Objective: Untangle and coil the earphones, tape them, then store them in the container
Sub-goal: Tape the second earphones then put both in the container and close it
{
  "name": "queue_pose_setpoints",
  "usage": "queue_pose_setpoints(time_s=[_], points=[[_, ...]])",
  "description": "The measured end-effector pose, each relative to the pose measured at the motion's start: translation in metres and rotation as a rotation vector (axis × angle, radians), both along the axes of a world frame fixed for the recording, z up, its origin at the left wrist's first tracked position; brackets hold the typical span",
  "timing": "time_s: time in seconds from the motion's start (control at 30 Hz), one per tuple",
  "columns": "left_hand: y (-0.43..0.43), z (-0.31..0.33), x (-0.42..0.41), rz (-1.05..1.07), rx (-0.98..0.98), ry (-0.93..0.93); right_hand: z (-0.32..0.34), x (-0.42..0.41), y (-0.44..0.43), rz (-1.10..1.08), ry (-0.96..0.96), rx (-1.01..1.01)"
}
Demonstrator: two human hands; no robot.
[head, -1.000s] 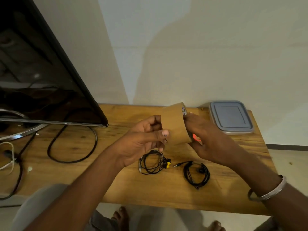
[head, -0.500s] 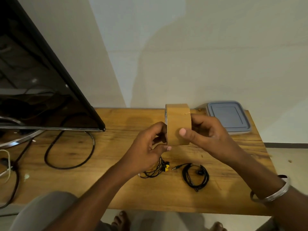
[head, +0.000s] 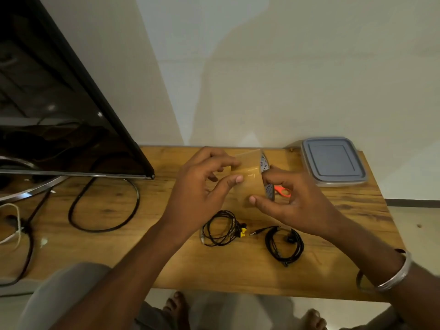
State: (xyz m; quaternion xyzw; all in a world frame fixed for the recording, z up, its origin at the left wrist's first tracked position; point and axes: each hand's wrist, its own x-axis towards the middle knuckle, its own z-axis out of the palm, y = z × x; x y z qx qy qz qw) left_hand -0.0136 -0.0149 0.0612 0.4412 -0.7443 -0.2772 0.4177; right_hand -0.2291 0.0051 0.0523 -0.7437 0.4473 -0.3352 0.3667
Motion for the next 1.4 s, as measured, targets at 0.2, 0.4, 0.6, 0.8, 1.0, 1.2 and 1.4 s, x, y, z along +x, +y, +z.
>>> queue_pose_setpoints(time_s=[0.2, 0.4, 0.6, 0.8, 1.0, 1.2, 1.4], points=[[0.001, 0.001, -0.002, -0.021, -0.080, -0.082, -0.001, 0.007, 0.004, -0.015, 0.013, 0.031], [0.001, -0.004, -0.005, 0.057, -0.118, -0.208, 0.000, 0.008, 0.005, -0.007, 0.113, 0.098], [0.003, -0.013, -0.008, 0.106, 0.010, -0.198, 0.002, 0.005, 0.004, 0.056, 0.238, 0.107], [0.004, -0.011, -0.009, 0.056, -0.011, -0.149, 0.004, 0.008, 0.003, -0.048, 0.255, 0.160], [0.005, -0.008, -0.013, 0.044, -0.116, -0.113, 0.002, 0.019, 0.010, -0.226, 0.257, 0.100], [0.012, 0.001, -0.021, 0.021, -0.176, -0.071, 0.011, 0.017, 0.008, -0.031, -0.286, 0.589], [0.011, 0.003, -0.015, -0.091, -0.223, -0.125, 0.016, 0.018, 0.005, -0.306, -0.951, 0.998]])
